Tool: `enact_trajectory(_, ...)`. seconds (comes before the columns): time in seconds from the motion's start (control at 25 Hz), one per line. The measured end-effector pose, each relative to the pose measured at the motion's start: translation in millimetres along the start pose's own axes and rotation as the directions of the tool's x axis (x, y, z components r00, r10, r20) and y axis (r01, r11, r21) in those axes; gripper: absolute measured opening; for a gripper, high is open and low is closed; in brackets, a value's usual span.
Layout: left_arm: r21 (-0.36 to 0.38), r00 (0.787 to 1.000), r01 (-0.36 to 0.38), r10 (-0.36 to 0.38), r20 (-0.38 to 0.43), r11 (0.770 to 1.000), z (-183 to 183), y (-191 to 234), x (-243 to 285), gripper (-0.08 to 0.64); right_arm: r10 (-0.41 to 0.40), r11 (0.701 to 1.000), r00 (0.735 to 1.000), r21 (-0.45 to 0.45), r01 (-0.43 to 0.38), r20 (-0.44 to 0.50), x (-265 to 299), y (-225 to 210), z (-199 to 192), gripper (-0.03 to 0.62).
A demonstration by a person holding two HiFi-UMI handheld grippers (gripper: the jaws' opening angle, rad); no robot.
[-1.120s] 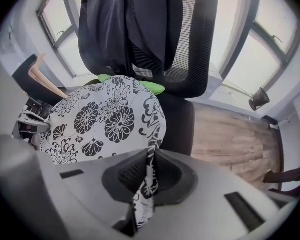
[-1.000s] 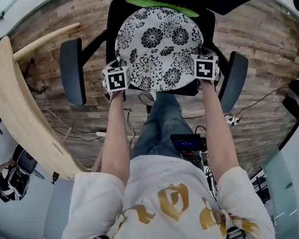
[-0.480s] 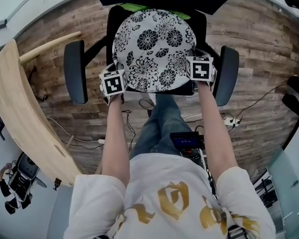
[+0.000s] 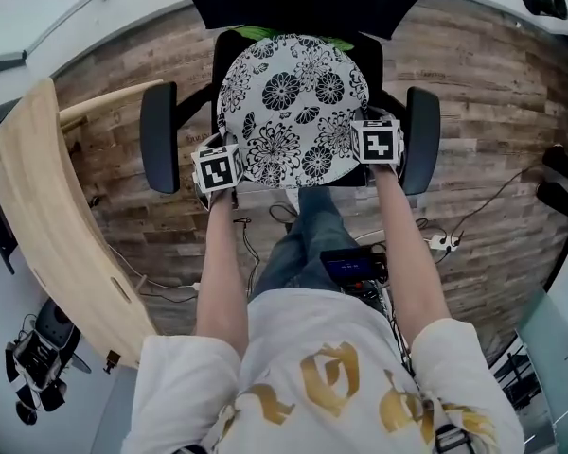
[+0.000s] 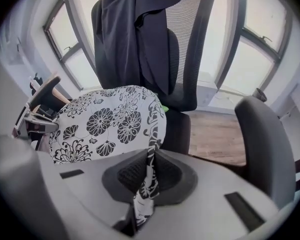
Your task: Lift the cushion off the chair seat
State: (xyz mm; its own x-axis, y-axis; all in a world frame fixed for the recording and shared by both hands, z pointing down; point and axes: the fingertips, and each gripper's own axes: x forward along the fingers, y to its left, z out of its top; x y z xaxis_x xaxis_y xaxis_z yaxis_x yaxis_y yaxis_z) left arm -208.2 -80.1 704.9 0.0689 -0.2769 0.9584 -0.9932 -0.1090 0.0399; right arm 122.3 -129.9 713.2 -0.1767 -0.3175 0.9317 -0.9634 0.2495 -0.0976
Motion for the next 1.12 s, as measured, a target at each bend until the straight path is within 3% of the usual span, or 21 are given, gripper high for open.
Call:
enact_trajectory(0.56, 0.010, 0.998, -0.001, 0.000, 0.062, 1.000, 8, 4, -46, 0.040, -0.019, 0.998, 0.999, -0.052, 0.021, 0.049, -50, 12, 8, 0.025)
enact_trajectory(0.8, 0.007, 0.994, 0.016, -0.017, 0.112, 1.000, 20, 1, -69, 0.040, -0.030, 0.999, 0.992, 0.020, 0.027, 0.125, -81, 11, 18, 0.025)
enact_trajectory(1.12, 0.021, 0.981, 0.029, -0.033, 0.190, 0.999, 24, -1, -114, 0.040, -0.028, 0.999, 0.983, 0.033, 0.023, 0.180, -118, 18, 15, 0.025)
